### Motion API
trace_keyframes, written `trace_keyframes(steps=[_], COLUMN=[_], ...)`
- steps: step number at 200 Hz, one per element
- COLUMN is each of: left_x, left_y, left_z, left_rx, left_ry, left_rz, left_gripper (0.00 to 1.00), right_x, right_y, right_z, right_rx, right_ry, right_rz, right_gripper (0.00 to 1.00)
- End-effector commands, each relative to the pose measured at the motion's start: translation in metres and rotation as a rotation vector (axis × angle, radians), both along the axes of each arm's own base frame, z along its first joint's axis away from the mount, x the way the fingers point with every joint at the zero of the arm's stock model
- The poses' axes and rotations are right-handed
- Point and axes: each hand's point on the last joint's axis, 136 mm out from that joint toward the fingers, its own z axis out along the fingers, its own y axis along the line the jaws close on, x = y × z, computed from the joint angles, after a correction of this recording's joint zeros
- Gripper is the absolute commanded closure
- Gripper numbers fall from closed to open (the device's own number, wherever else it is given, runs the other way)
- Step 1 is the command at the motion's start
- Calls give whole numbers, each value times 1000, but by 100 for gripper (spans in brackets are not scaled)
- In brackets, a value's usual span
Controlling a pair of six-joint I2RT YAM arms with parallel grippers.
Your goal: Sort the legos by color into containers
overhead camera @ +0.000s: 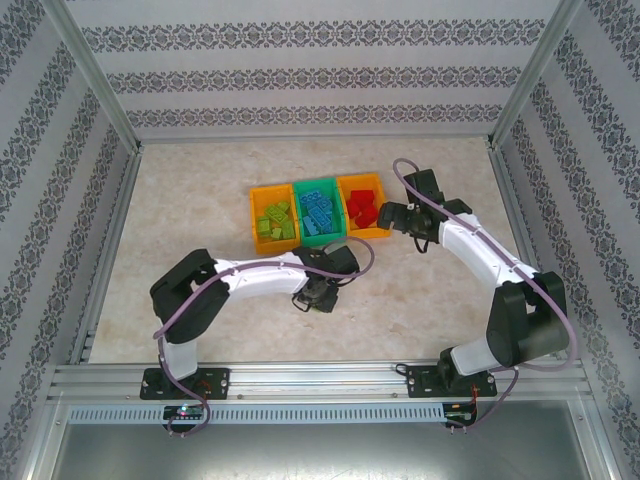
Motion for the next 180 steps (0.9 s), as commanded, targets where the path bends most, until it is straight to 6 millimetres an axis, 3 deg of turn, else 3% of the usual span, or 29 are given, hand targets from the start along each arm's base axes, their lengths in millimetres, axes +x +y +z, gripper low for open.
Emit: trace_keyframes(steps=[1,24,57,87,123,180], left_x=[12,39,97,141,179,216], left_y=[13,34,80,113,122,134], left_z=[55,85,104,103,95,77], left_rx=[8,7,-32,-74,-104,-98], left_ry=[-107,-156,-179,-166,-143,-112], left_rz=[15,54,225,353,386,452], left_gripper=[68,67,66,66,66,54], right_x=[-5,-10,-23,-45,-77,-114], right_y=[11,24,44,68,110,146], right_z=[5,6,2,-7,-21,-43], right_rx=[31,16,-1,-21,-75,-112], right_ry=[-26,-41,-45,-33,-51,-39], right_rz=[19,52,99,166,427,670], right_gripper=[2,2,2,2,2,2])
